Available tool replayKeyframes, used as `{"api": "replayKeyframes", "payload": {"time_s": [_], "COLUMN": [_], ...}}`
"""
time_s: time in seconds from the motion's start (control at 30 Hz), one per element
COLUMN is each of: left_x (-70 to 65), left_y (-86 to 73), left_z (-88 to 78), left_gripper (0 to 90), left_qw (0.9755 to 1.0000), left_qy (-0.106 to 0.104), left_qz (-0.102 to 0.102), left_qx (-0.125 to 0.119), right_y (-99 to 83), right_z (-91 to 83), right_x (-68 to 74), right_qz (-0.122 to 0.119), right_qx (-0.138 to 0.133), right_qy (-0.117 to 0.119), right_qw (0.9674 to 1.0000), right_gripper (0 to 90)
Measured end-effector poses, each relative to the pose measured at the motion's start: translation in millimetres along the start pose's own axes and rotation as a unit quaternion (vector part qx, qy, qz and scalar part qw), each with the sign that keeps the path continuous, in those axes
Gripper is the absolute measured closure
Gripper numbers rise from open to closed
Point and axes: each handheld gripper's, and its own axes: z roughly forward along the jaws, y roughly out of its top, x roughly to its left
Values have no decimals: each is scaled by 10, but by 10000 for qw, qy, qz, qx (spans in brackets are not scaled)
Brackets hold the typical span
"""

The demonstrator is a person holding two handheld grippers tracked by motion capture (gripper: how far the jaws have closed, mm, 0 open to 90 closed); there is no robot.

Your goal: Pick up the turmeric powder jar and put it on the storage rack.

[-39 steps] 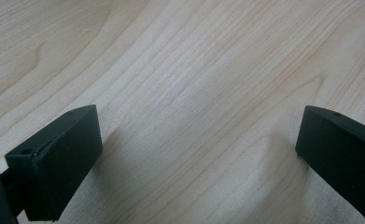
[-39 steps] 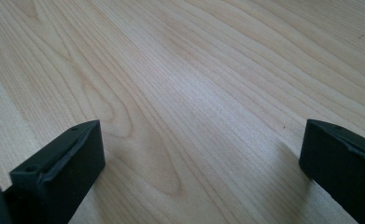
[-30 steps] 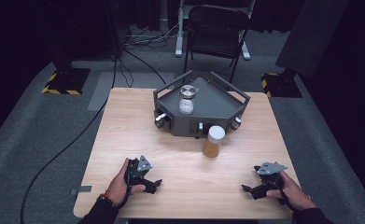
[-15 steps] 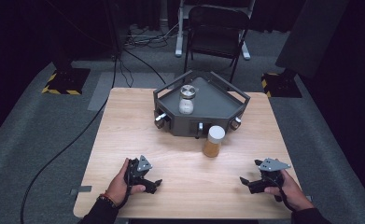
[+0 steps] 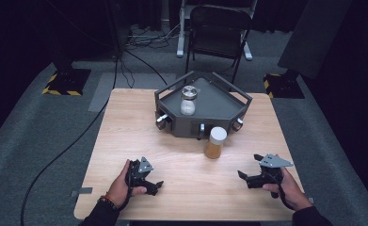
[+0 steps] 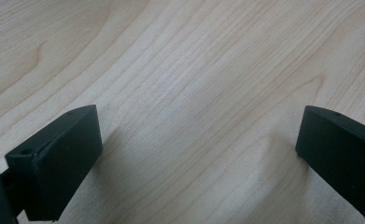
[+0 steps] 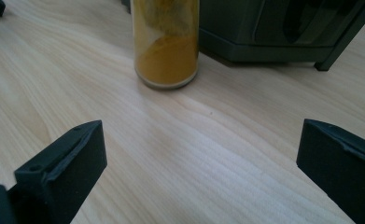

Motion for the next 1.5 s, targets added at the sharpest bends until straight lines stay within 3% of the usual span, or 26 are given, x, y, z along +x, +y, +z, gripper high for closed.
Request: {"api": "replayKeyframes", "payload": {"time_s": [0.3, 0.6, 1.07, 1.5], "left_x": [-1, -1, -1, 0], "left_y": [0, 0, 0, 0], "left_z": [0, 0, 0, 0], "left_gripper": [0, 0, 0, 0], "left_qw": [10000, 10000, 10000, 10000], "left_qy": [0, 1, 2, 0], "left_qz": [-3, -4, -1, -2], "left_qx": [1, 1, 2, 1], "right_y": [55, 137, 281, 354], "right_z": [75, 181, 412, 602], "right_x": [48, 53, 153, 202], "right_qz": [85, 143, -79, -89], "right_qx": [-274, -374, -317, -348], "right_qy": [-128, -62, -161, 14], "right_qw": [9995, 9992, 9993, 9994], "right_gripper": [11, 11, 12, 16]}}
